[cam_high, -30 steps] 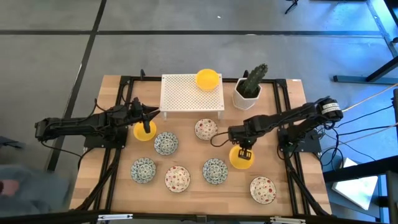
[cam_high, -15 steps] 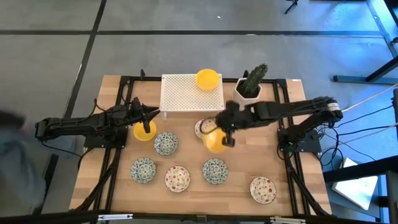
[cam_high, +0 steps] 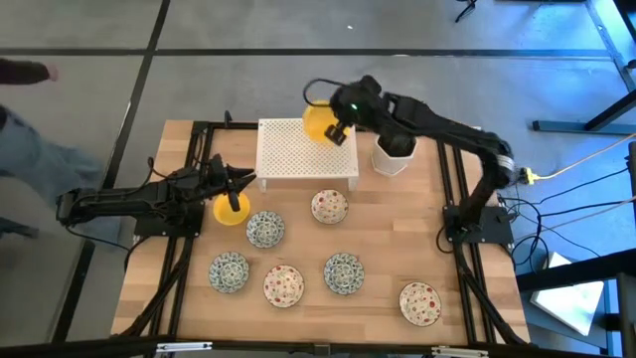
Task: Pick & Place Mini bowls
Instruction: Stack the right yellow bowl on top of the yellow bowl on the shelf
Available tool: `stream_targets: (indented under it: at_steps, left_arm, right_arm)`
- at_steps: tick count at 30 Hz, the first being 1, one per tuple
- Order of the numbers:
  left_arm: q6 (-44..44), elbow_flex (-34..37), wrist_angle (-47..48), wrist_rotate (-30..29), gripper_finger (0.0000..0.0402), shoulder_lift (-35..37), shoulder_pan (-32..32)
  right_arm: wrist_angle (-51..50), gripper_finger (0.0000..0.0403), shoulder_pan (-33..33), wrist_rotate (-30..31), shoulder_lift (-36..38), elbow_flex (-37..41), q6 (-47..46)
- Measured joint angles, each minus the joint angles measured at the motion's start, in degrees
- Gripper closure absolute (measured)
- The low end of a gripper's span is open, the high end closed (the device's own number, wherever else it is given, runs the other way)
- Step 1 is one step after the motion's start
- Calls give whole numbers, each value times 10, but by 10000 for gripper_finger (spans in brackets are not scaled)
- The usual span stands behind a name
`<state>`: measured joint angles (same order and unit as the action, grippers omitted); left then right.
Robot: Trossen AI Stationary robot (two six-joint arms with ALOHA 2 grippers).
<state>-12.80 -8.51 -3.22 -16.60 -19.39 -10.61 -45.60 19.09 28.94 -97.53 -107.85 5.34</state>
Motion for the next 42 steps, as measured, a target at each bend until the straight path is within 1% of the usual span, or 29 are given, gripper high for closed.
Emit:
stream_targets:
  at_steps: [4,10,14,18,30,35,38,40,42]
  left_arm:
    - [7,0,1,12,313,0,0]
    - [15,0,7,13,313,0,0]
    - [16,0,16,13,313,0,0]
    - [16,0,17,13,313,0,0]
    - [14,0,17,13,313,0,0]
    - [14,0,17,9,313,0,0]
    - [15,0,17,0,313,0,0]
    - [15,0,19,-14,313,0,0]
    - [15,0,28,-26,313,0,0]
  right_arm:
    - [-59,394,38,-27,-57,-54,9]
    - [-146,392,79,-116,-116,-134,-20]
    - [-168,386,99,-146,-130,-156,-42]
    - [-175,383,118,-171,-135,-157,-61]
    - [-186,381,129,-172,-135,-150,-62]
    - [-193,381,129,-196,-135,-150,-61]
    - [-191,381,129,-197,-135,-150,-51]
    - [-191,375,129,-196,-135,-150,-49]
    - [-191,360,129,-196,-135,-150,-47]
